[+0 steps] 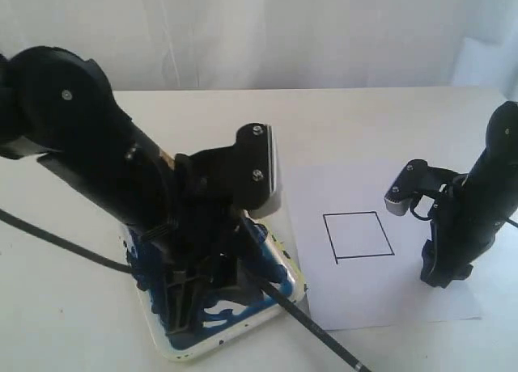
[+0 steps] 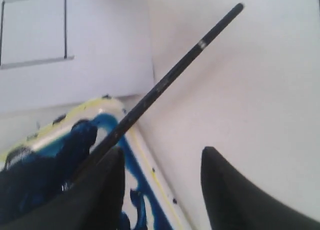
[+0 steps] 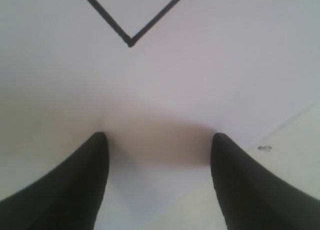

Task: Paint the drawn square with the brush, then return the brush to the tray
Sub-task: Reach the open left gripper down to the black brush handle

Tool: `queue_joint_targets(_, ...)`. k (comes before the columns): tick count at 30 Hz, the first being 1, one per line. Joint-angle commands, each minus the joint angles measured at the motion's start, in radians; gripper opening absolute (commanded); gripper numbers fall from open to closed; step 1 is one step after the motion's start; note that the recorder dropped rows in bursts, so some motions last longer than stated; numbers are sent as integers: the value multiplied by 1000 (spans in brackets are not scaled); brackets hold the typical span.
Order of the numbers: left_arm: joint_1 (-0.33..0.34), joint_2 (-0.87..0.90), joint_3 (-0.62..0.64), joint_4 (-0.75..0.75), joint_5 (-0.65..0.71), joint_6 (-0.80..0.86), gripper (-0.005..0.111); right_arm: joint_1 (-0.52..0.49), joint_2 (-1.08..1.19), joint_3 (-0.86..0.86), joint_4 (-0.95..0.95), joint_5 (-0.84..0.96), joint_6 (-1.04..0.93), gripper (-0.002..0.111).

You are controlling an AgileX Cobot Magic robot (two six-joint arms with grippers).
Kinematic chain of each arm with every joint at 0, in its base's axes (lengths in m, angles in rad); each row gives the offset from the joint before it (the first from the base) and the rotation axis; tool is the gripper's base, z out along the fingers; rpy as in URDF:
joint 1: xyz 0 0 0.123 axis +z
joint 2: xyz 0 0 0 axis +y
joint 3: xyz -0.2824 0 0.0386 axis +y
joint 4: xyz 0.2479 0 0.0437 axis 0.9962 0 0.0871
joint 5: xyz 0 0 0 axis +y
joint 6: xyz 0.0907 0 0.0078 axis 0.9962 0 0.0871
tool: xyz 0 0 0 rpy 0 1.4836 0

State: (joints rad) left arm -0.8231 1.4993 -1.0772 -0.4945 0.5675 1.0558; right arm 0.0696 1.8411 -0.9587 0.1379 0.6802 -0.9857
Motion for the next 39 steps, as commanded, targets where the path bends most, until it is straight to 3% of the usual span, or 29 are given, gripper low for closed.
queue_joint_targets(1, -7, 43, 6, -175, -1, 346, 52, -1, 25, 6, -1, 3, -6, 57)
queue_joint_targets(9, -7, 134, 6, -253, 0, 413, 52, -1, 25, 6, -1, -5, -6, 57)
queue_joint_targets(13, -7, 143, 6, -253, -18, 310, 52, -1, 25, 6, -1, -5, -6, 57)
queue_joint_targets(18, -7, 142, -40, -206, -35, -197, 52, -1, 25, 6, 1, -5, -6, 57)
queue_joint_targets(22, -7, 146, -132, -99, 144, -672, 52, -1, 25, 6, 1, -5, -6, 57)
queue_joint_targets(25, -7, 162, -187, -38, 246, -872, 52, -1, 25, 6, 4, -5, -6, 57)
queue_joint_targets(29, -7, 194, -237, 38, 269, -1043, 52, -1, 25, 6, 18, -5, -6, 57)
queue_joint_targets(33, -9, 248, -252, 50, 280, -1067, 52, -1, 25, 6, 25, -9, -6, 57)
queue_joint_targets(39, -72, 294, -252, 112, 183, -488, 52, -1, 25, 6, 25, -16, -6, 57)
